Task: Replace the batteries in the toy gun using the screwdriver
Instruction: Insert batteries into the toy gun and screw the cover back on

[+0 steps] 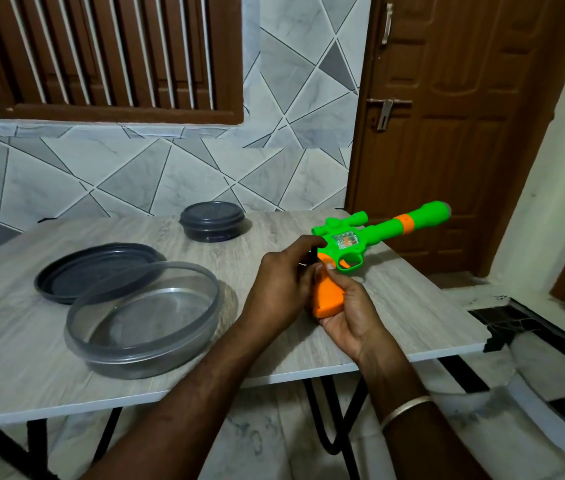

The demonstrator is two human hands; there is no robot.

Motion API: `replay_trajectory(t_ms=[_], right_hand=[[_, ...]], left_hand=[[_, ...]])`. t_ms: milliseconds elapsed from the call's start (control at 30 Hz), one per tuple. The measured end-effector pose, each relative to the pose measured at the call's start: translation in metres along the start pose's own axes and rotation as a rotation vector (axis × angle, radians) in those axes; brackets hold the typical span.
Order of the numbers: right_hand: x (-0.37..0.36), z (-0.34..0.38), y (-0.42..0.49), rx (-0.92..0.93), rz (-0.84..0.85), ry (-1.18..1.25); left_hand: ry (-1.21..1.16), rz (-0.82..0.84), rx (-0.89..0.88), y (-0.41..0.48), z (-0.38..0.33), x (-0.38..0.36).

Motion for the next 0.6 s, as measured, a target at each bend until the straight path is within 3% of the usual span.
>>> replay_trajectory(t_ms=[600], right_hand=[[0.003,-0.003,0.003,-0.025,-0.002,-0.005]], left_hand=[[-0.653,-0.076,0.373,-0.003,0.036,0.005]])
Point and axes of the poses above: each hand's wrist, its own y-axis towards the middle knuckle, its own x-axis out of the back of the hand, z = x × y, the point moved 7 cm from there along y, towards the middle knuckle, and after that the axes turned 5 degrees about x, right-handed, at the moved point
